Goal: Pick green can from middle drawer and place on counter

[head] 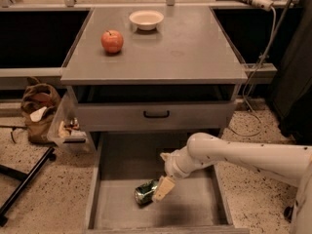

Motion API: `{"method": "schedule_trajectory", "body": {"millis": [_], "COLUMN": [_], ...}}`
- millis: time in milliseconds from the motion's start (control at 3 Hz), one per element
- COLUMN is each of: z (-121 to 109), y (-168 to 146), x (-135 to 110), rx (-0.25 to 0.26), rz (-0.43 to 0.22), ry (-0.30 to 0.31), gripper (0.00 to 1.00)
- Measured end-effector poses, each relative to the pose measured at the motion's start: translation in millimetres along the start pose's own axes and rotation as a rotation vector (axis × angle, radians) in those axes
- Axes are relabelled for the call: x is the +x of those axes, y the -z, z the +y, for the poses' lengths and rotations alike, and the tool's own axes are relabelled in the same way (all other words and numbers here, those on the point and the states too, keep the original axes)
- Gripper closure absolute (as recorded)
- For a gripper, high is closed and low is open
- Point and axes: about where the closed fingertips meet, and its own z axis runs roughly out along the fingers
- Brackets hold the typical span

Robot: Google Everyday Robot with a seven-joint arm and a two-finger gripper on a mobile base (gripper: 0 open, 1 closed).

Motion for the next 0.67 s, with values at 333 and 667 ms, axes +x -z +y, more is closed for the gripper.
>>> {"method": "schedule_trajectory", "body": {"millis": [333,667], "z": [0,6], "y": [0,-27], "x": [0,8], "rx": [0.0,-0.042], "rz": [0.0,0.006], "ry": [0.0,-0.005], "gripper": [0.0,0.0]}}
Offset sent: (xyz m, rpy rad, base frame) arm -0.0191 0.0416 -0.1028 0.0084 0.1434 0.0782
